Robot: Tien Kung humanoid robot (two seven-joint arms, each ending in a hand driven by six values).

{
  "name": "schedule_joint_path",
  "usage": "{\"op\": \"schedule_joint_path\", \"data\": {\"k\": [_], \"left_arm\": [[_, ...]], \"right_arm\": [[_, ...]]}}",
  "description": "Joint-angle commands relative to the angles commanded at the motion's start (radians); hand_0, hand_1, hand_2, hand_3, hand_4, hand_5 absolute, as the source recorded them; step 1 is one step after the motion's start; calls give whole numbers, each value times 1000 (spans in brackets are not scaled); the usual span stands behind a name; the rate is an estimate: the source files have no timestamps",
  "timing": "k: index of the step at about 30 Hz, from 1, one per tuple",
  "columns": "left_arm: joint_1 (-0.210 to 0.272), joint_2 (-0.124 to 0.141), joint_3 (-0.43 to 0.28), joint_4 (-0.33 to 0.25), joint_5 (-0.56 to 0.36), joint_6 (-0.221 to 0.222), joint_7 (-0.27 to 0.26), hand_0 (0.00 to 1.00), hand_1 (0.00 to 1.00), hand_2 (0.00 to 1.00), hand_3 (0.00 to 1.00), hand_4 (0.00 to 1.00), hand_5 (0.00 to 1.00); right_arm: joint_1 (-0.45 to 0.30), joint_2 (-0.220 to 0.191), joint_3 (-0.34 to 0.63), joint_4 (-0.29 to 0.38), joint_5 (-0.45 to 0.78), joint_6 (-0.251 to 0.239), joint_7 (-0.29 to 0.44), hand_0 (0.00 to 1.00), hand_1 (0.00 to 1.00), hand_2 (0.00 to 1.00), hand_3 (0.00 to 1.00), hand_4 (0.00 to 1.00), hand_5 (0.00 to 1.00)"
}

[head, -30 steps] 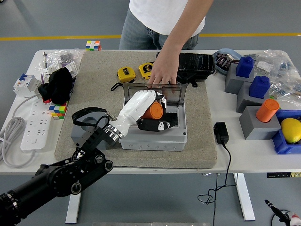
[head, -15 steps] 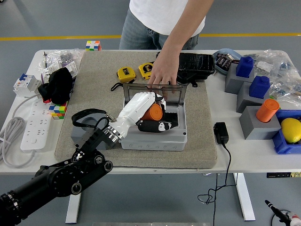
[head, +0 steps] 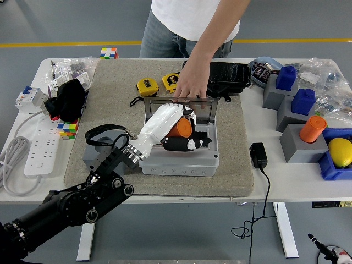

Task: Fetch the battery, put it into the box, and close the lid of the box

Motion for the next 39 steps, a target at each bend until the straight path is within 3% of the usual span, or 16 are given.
{"op": "schedule_joint_path", "data": {"k": [18, 19, 24, 25, 30, 31, 36, 37, 39], "left_arm": [[1, -6, -9, 22, -23, -11, -44, 68, 6, 58, 34, 880, 465], [2, -6, -8, 22, -23, -12, -45, 155, 123, 152, 122, 900, 475], [4, -8, -8, 23, -22, -17, -50, 155, 123, 152, 122, 900, 475], [5, -8, -8, 24, -22, -19, -51, 388, 454, 252, 230, 936, 509], [8, -8, -9, 26, -24, -23, -55, 388, 454, 252, 230, 936, 509], [8, -8, -9, 27, -23, -24, -54, 620, 546, 317, 298, 929, 504], [8, -10, -12, 31, -18, -22, -56, 620, 546, 317, 298, 929, 504], [8, -11, -13, 34, -18, -21, -58, 683, 572, 375, 374, 943, 510], [7, -13, -16, 39, -19, -21, -60, 683, 572, 375, 374, 943, 510]], "right_arm": [[-1, 0, -6, 0, 2, 1, -1, 943, 919, 840, 821, 998, 998], [-2, 0, -8, 0, 4, 2, -1, 943, 917, 840, 821, 998, 998], [-2, 1, -12, 0, 5, 2, -1, 943, 917, 840, 821, 998, 998], [-2, 1, -11, 0, 4, 2, -1, 944, 917, 840, 821, 998, 998], [-3, 0, -10, 0, 3, 2, -1, 944, 917, 840, 821, 998, 998], [-4, 0, -11, 0, 4, 3, -1, 944, 917, 840, 822, 998, 998], [-4, 0, -13, 0, 5, 2, 0, 944, 917, 840, 822, 998, 998], [-3, 0, -14, 0, 7, 2, 0, 943, 917, 840, 822, 998, 998], [-3, 1, -14, 0, 7, 2, 0, 943, 917, 840, 822, 998, 998]]}}
